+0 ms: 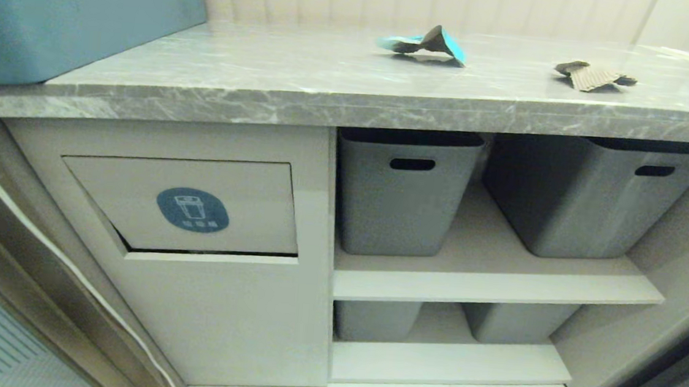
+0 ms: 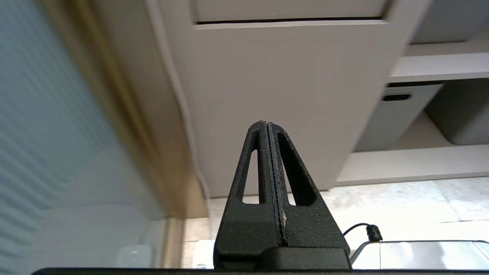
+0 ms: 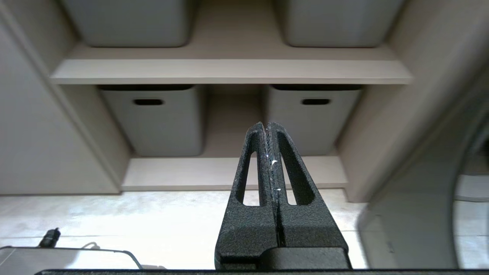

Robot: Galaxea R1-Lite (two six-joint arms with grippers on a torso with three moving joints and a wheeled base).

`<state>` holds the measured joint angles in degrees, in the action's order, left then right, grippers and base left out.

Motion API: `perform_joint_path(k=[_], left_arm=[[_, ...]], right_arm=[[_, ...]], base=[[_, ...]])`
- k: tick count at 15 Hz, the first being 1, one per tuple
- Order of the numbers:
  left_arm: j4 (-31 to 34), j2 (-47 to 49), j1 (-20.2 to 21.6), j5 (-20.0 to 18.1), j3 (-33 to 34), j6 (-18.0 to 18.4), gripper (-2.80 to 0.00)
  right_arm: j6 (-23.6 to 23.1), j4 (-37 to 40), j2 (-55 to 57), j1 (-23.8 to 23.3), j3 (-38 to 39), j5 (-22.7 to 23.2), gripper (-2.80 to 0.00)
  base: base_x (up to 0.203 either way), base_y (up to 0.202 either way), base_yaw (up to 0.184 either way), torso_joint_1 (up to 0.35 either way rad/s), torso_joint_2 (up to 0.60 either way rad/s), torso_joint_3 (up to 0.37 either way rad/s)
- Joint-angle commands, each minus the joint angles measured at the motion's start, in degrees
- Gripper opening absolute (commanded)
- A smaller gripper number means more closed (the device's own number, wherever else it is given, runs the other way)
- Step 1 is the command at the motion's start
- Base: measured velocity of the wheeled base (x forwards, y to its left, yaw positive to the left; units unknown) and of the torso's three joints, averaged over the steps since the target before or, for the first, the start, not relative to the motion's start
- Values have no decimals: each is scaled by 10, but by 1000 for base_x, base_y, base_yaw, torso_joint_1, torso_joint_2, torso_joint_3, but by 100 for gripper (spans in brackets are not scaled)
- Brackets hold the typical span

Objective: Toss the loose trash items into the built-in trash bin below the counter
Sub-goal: Pick up the garbage

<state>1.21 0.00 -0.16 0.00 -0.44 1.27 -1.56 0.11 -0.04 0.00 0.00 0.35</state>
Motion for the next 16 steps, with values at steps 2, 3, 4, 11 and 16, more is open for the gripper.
perform_joint_path(k=[2, 3, 4, 11, 16], left_arm=[[0, 1, 0, 0, 0, 0, -280], [0, 1, 0, 0, 0, -1, -280], [0, 1, 0, 0, 0, -1, -280], [0, 1, 0, 1, 0, -2, -280], [-1, 1, 0, 0, 0, -4, -280]], right_arm=[[0, 0, 0, 1, 0, 1, -280], [0, 0, 0, 1, 0, 1, -280], [0, 0, 0, 1, 0, 1, -280], [0, 0, 0, 1, 0, 0, -280], [0, 0, 0, 1, 0, 0, -280]], base=[[0, -193, 2, 4, 0, 4], [0, -196, 4, 3, 6, 6], [0, -196, 3, 1, -2, 7], [0, -192, 1, 3, 5, 5], [0, -42, 1, 22, -76, -56]])
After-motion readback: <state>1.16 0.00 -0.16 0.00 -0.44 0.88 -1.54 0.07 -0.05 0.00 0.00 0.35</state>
